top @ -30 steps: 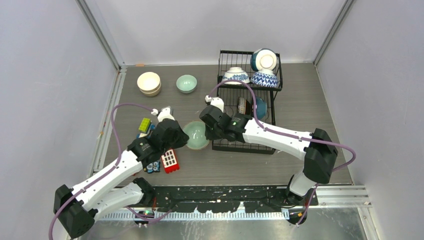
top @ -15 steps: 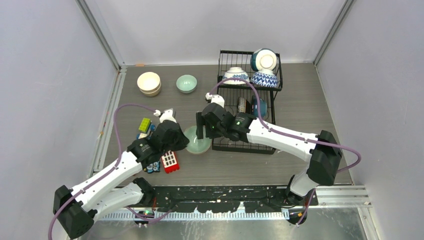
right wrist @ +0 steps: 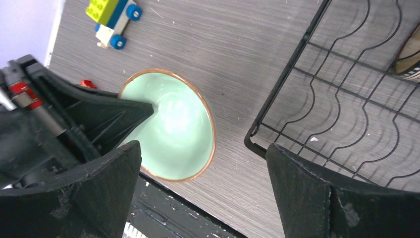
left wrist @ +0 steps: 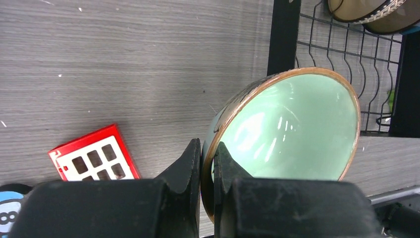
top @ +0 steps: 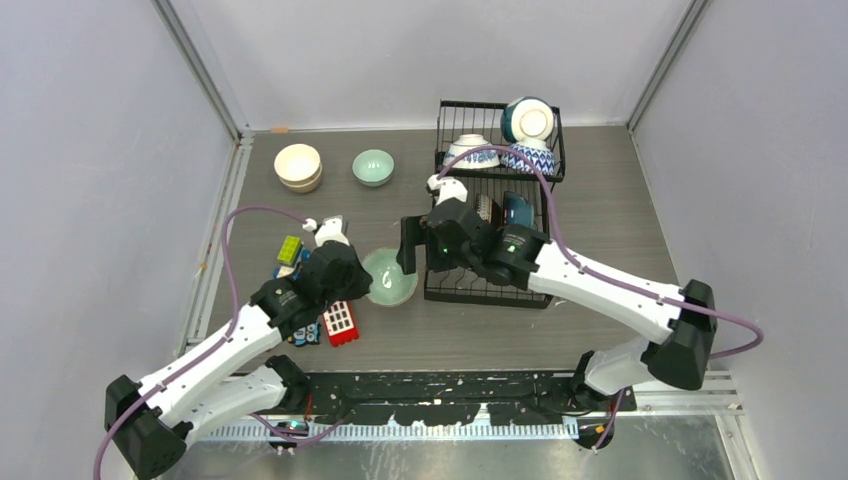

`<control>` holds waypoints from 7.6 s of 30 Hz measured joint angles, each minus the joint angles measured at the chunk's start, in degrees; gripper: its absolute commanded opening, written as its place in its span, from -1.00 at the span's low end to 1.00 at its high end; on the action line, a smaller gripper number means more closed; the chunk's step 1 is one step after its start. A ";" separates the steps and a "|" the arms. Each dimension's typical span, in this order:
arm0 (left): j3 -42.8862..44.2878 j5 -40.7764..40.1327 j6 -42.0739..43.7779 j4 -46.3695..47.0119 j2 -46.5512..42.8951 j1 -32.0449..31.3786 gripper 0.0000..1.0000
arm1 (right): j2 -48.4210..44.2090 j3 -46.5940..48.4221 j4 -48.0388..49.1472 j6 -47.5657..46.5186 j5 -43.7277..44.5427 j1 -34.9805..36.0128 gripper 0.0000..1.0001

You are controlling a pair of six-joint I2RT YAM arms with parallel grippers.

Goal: Unload the bowls from the dish rack
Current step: Place the bowl at the center of the board, then pick up the bowl from the dish rack.

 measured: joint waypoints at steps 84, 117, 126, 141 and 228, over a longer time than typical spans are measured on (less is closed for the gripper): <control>16.79 3.04 -16.09 24.50 47.87 33.68 0.14 | -38.03 -30.27 5.38 -9.16 4.52 0.00 0.99; -0.46 -3.39 8.35 1.84 -2.51 11.04 0.99 | -28.28 -27.71 10.12 -2.56 17.84 0.00 0.99; 2.27 -1.36 12.37 0.66 -1.77 7.82 1.00 | -30.01 -28.20 9.79 -3.74 21.68 -0.46 1.00; 6.14 1.62 17.97 8.11 8.79 -6.10 0.98 | -29.33 -28.46 6.60 -2.73 17.51 -6.82 0.99; 12.17 22.43 -1.99 68.76 49.33 -6.12 0.68 | -51.89 -38.21 4.66 -1.14 13.49 -19.63 0.81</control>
